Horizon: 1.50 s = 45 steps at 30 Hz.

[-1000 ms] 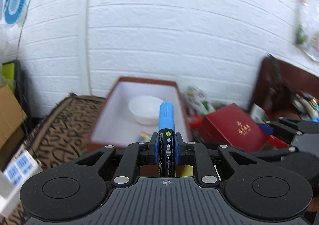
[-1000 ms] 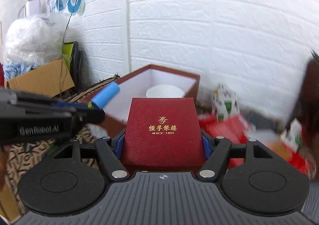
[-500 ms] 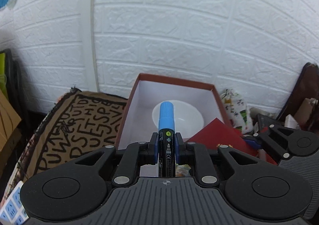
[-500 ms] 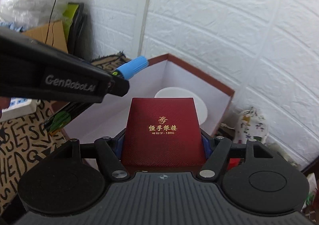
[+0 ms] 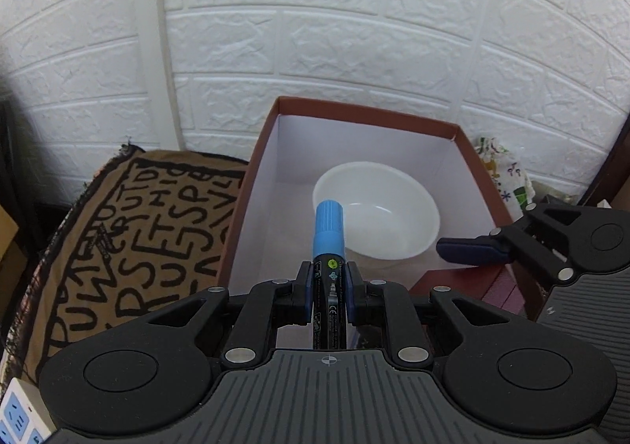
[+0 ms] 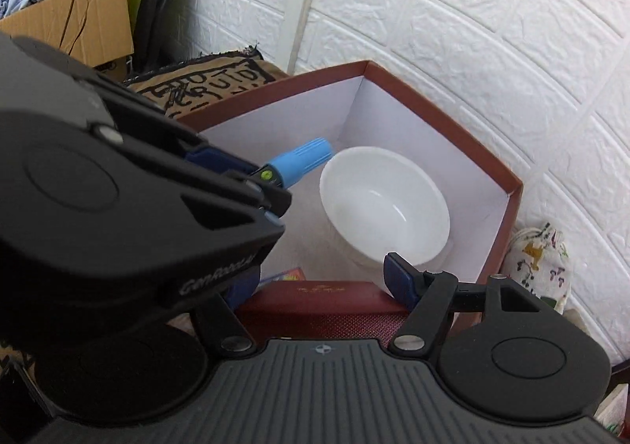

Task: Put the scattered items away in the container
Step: 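Carry the marker and red box into the brown shoebox and release both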

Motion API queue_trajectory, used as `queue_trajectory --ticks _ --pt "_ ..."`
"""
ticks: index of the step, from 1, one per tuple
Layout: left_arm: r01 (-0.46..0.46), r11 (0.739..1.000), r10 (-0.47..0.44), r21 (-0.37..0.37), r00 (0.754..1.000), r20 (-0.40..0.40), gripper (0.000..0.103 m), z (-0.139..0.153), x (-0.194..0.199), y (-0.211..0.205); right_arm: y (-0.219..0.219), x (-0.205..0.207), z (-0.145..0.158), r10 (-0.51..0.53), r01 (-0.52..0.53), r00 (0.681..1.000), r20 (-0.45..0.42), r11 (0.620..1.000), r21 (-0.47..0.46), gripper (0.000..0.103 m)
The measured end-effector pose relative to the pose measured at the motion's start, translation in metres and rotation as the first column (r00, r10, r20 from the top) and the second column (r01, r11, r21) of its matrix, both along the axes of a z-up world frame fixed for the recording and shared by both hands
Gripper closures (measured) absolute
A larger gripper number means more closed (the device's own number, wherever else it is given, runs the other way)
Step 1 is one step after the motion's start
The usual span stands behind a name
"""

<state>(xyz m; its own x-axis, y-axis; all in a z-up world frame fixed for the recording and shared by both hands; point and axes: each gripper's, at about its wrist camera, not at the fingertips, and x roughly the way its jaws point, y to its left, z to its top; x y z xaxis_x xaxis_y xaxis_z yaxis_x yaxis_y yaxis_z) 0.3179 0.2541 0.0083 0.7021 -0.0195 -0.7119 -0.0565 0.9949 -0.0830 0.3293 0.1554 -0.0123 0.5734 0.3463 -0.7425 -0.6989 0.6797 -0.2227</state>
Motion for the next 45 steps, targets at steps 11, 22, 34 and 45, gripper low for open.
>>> queue_trajectory --ticks 11,22,34,45 --pt "-0.020 1.000 0.019 0.009 0.999 0.034 0.032 0.006 0.004 0.006 0.002 0.010 0.004 -0.010 0.007 0.995 0.104 1.000 0.028 0.028" --pt "-0.031 0.995 0.033 -0.100 0.999 0.025 0.007 0.012 -0.013 0.001 -0.011 -0.006 0.012 0.022 -0.007 0.978 0.208 0.998 -0.070 0.005" --pt "-0.031 0.999 0.031 -0.007 0.998 0.056 0.000 0.029 -0.038 -0.027 -0.033 -0.028 0.020 0.004 0.015 0.975 0.224 0.997 -0.081 0.002" --pt "-0.030 0.999 0.028 0.024 0.996 0.087 0.000 0.046 -0.071 -0.057 -0.060 -0.052 0.037 -0.012 0.018 0.975 0.222 1.000 -0.023 0.001"
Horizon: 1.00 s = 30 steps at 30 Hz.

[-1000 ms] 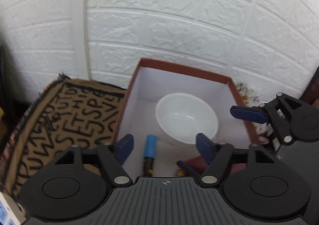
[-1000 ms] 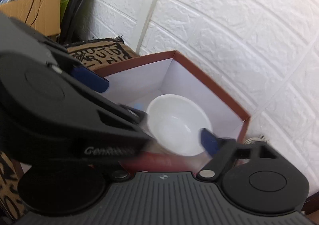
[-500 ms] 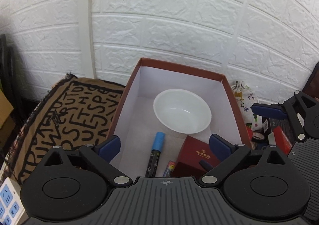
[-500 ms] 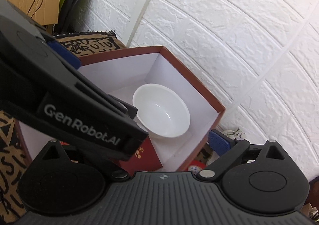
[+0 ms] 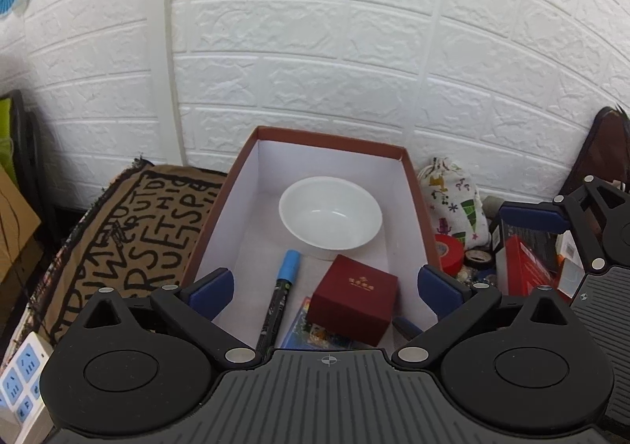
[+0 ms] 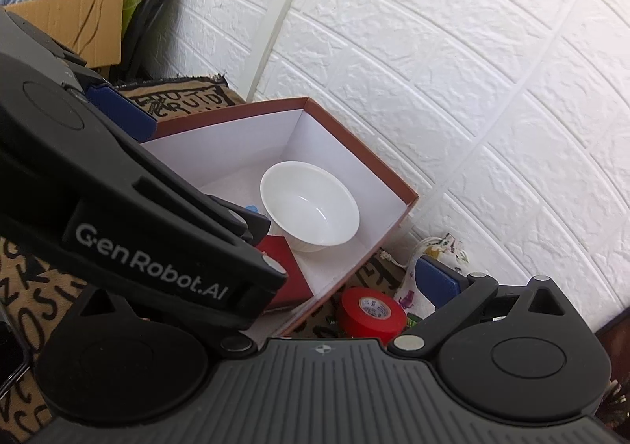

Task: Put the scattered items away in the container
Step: 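Carry the marker and red box into the brown shoebox and release both, then reach the left gripper to the yellow medicine box and grasp it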

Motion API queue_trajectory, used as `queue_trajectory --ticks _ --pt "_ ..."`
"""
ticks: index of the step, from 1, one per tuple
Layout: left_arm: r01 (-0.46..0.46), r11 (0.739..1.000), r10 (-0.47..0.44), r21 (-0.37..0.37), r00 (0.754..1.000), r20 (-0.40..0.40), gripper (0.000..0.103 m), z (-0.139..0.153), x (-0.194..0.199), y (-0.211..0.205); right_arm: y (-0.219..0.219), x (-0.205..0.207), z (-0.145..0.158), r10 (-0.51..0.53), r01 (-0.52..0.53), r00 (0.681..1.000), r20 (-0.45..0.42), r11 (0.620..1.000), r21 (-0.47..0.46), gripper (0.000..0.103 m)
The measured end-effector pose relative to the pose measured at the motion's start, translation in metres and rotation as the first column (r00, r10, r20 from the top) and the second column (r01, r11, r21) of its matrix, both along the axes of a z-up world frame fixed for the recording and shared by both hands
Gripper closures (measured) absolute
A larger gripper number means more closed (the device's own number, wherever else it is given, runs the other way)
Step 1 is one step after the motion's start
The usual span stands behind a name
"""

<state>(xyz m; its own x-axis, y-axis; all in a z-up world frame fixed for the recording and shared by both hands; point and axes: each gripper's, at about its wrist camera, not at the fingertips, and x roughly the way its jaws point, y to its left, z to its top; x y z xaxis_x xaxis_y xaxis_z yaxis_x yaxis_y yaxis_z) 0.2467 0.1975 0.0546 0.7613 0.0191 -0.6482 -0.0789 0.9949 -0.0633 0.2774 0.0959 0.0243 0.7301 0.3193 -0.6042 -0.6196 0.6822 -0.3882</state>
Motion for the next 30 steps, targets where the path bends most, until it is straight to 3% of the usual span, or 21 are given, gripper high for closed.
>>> queue_trajectory --ticks 12,17,23,27,30 --pt "-0.003 0.999 -0.001 0.050 0.997 0.084 0.000 -0.011 -0.075 -0.064 -0.058 -0.056 0.001 0.013 -0.009 0.999 -0.037 0.996 0.092 0.001" --pt "0.010 1.000 -0.009 -0.016 0.994 0.107 0.000 -0.032 -0.106 -0.085 -0.092 -0.080 -0.009 0.017 0.003 0.995 -0.103 0.982 0.189 0.001" --pt "0.019 0.985 -0.014 -0.173 0.999 0.030 0.000 -0.079 -0.127 -0.092 -0.121 -0.117 -0.037 -0.012 0.036 0.996 -0.092 0.965 0.260 0.001" --pt "0.048 0.986 -0.044 -0.157 0.999 0.026 0.000 -0.104 -0.137 -0.099 -0.136 -0.129 -0.063 -0.043 0.100 0.985 -0.166 0.933 0.346 0.001" --pt "0.064 0.991 -0.063 -0.121 0.998 0.014 0.000 -0.115 -0.135 -0.100 -0.141 -0.136 -0.082 -0.109 0.159 0.982 -0.157 0.922 0.354 0.001"
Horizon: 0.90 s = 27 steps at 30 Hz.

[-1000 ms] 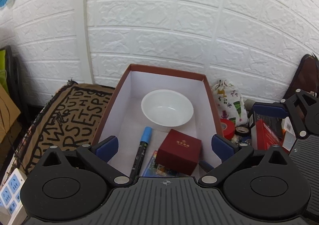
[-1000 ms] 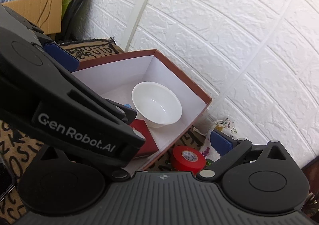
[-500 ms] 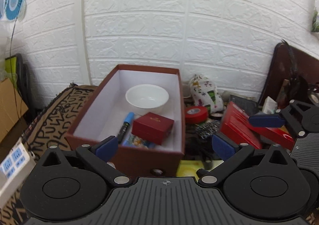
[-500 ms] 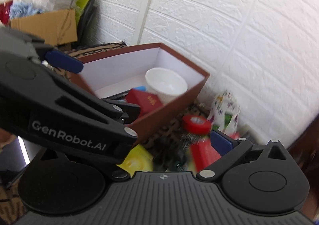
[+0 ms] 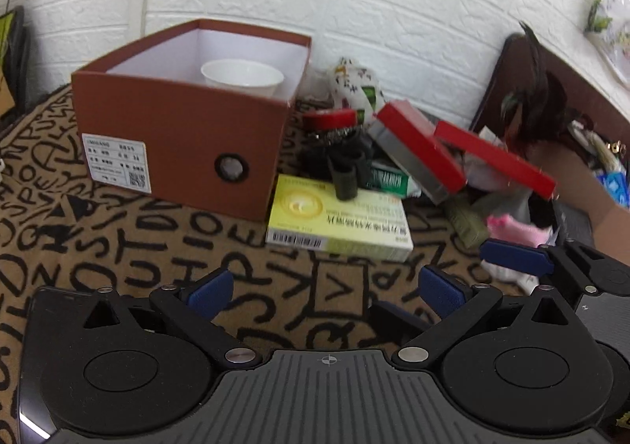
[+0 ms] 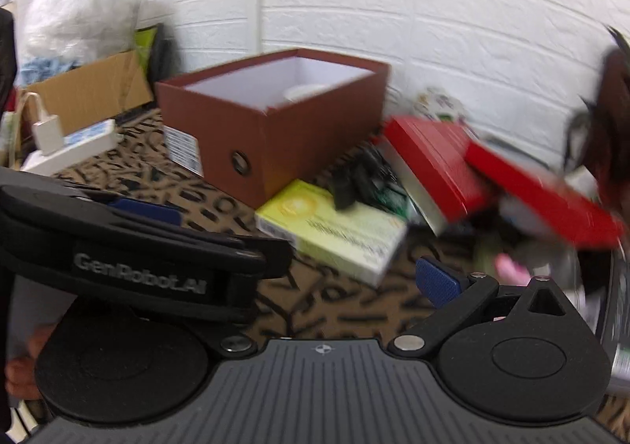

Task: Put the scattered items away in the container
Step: 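Reach the left gripper to the yellow medicine box and grasp it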

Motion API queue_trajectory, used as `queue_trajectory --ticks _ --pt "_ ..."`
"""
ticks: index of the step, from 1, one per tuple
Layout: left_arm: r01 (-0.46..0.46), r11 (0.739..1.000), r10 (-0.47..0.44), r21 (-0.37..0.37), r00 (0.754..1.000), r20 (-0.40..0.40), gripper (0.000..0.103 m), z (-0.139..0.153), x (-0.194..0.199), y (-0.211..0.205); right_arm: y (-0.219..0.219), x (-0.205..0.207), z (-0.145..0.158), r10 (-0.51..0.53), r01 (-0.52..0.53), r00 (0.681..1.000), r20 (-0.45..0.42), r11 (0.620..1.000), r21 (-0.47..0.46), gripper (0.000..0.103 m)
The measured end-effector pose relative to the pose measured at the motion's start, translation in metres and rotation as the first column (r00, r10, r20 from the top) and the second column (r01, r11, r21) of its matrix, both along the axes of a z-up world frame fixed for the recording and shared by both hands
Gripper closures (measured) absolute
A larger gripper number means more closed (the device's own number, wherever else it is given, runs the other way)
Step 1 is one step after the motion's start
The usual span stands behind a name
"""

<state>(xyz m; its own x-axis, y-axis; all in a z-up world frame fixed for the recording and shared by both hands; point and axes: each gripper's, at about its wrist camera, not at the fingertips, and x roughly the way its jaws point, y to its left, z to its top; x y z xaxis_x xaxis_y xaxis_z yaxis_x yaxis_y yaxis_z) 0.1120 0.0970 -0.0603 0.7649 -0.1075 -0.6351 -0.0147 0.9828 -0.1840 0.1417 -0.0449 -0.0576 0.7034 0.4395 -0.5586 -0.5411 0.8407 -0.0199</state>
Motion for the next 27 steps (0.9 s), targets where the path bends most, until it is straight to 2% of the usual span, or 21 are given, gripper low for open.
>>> queue_trajectory --ticks 3,5,9,11,14,21,23,27 --pt "0.004 0.998 -0.004 0.064 1.000 0.010 0.000 -0.002 0.009 0.000 -0.001 0.006 -0.011 -0.032 0.032 0.999 -0.006 0.999 -0.005 0.001" --pt "0.001 0.997 -0.003 0.073 1.000 0.026 0.000 -0.002 0.017 0.004 -0.003 0.013 -0.015 -0.043 0.043 0.999 -0.022 0.999 -0.006 0.001" --pt "0.007 0.999 -0.007 0.050 1.000 0.001 0.001 -0.009 0.036 0.014 -0.006 0.028 -0.018 -0.066 0.067 0.998 -0.023 0.998 0.012 0.002" --pt "0.024 0.999 -0.023 0.041 0.999 -0.028 0.009 -0.015 0.045 0.017 -0.006 0.034 -0.022 -0.069 0.070 0.997 -0.034 0.998 0.009 0.002" --pt "0.029 0.999 -0.028 0.027 0.998 -0.052 0.013 -0.022 0.053 0.021 -0.005 0.041 -0.030 -0.078 0.078 0.996 -0.042 0.997 -0.006 0.004" --pt "0.061 0.998 -0.061 -0.007 0.998 -0.017 0.013 -0.024 0.063 0.027 0.002 0.058 -0.040 -0.049 0.048 0.997 -0.061 0.999 -0.025 0.015" --pt "0.076 0.997 -0.076 -0.015 0.997 -0.011 0.022 -0.025 0.066 0.028 0.004 0.063 -0.040 -0.040 0.038 0.997 -0.061 0.999 -0.021 0.017" --pt "0.083 0.995 -0.084 -0.058 0.996 -0.018 0.029 -0.025 0.071 0.032 0.008 0.068 -0.040 -0.014 0.013 0.998 -0.057 1.000 -0.015 0.023"
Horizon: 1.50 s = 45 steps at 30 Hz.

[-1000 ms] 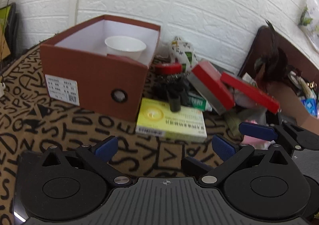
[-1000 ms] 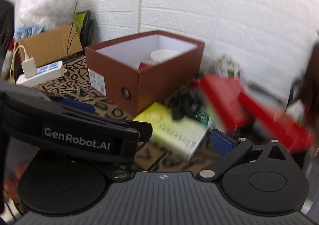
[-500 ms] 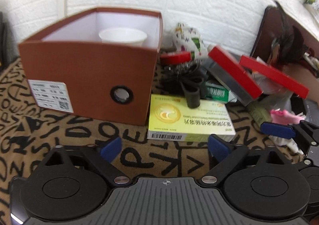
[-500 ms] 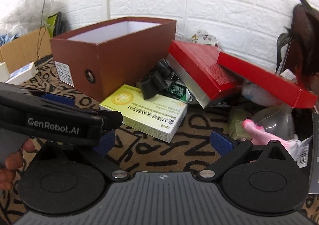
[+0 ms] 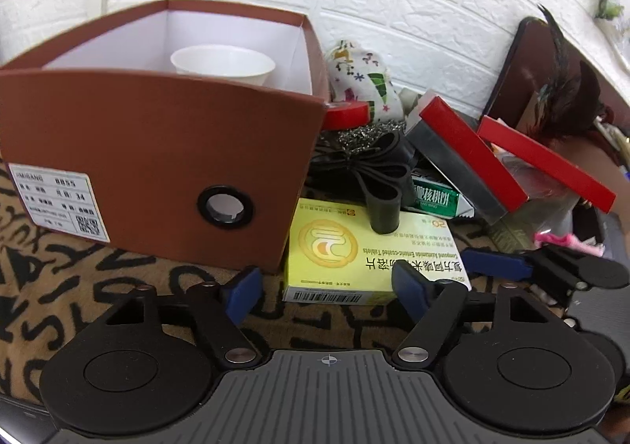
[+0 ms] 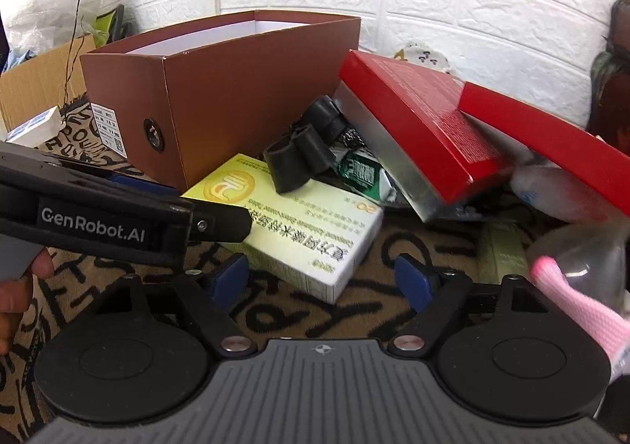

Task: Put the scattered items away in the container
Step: 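Reach the left gripper to the yellow medicine box and grasp it, then carry the yellow medicine box into the brown shoebox and open the left gripper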

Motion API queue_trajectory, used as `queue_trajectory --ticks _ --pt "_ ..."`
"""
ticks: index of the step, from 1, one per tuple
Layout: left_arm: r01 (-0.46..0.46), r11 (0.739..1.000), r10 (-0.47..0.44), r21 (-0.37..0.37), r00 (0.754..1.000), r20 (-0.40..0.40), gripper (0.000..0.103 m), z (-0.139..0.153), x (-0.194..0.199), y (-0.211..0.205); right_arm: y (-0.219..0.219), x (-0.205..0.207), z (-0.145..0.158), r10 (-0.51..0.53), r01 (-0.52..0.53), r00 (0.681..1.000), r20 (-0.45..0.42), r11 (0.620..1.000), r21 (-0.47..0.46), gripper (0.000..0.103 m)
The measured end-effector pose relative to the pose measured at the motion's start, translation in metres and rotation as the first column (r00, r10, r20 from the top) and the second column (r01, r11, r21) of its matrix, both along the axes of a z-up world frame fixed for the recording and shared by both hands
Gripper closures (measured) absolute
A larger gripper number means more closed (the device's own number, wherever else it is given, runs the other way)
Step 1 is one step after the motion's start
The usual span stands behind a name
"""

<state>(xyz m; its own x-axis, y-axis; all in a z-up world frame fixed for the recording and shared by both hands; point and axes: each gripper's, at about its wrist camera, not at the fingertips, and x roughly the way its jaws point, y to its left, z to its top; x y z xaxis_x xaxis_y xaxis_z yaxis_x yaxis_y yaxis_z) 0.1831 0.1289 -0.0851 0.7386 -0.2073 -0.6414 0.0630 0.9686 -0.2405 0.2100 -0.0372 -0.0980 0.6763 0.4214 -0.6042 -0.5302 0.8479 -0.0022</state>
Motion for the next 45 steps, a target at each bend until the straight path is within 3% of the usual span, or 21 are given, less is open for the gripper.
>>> queue_trajectory --ticks 2,12,17,22,30,33,38,40,42,45 --pt "0.009 1.000 -0.009 -0.016 1.000 0.002 0.040 0.000 0.000 0.000 0.002 0.000 0.001 0.030 -0.030 1.000 0.000 1.000 0.003 0.030" --pt "0.011 1.000 -0.011 0.004 1.000 -0.025 0.042 0.008 -0.024 -0.006 0.001 -0.022 0.006 0.046 -0.045 0.999 0.000 0.998 -0.032 0.040" --pt "0.072 0.997 -0.071 0.029 0.997 -0.037 0.042 0.010 -0.061 -0.017 -0.009 -0.060 0.005 0.050 -0.049 0.999 0.004 0.998 -0.042 0.040" --pt "0.108 0.994 -0.108 -0.001 0.992 -0.064 0.042 0.010 -0.092 -0.023 -0.025 -0.102 0.007 0.043 -0.043 0.999 0.004 0.998 -0.042 0.040" --pt "0.165 0.986 -0.162 0.037 0.983 -0.082 0.042 0.014 -0.135 -0.038 -0.043 -0.146 0.010 0.034 -0.035 0.999 -0.016 0.999 -0.032 0.040" --pt "0.179 0.983 -0.175 0.033 0.980 -0.095 0.041 0.014 -0.143 -0.039 -0.047 -0.157 0.010 0.044 -0.044 0.999 -0.017 0.999 -0.020 0.039" --pt "0.169 0.985 -0.166 0.023 0.981 -0.099 0.023 0.013 -0.141 -0.039 -0.050 -0.166 0.008 0.057 -0.058 0.998 -0.021 0.998 -0.017 0.038" --pt "0.171 0.985 -0.169 0.014 0.980 -0.104 0.023 0.013 -0.138 -0.038 -0.050 -0.164 0.008 0.055 -0.055 0.998 -0.021 0.998 -0.013 0.037" --pt "0.188 0.982 -0.187 -0.002 0.976 -0.110 0.030 0.013 -0.135 -0.037 -0.049 -0.162 0.009 0.051 -0.051 0.998 -0.021 0.999 -0.011 0.035" --pt "0.196 0.981 -0.194 0.001 0.975 -0.108 0.030 0.013 -0.133 -0.038 -0.048 -0.160 0.008 0.051 -0.051 0.998 -0.029 0.999 -0.012 0.034"
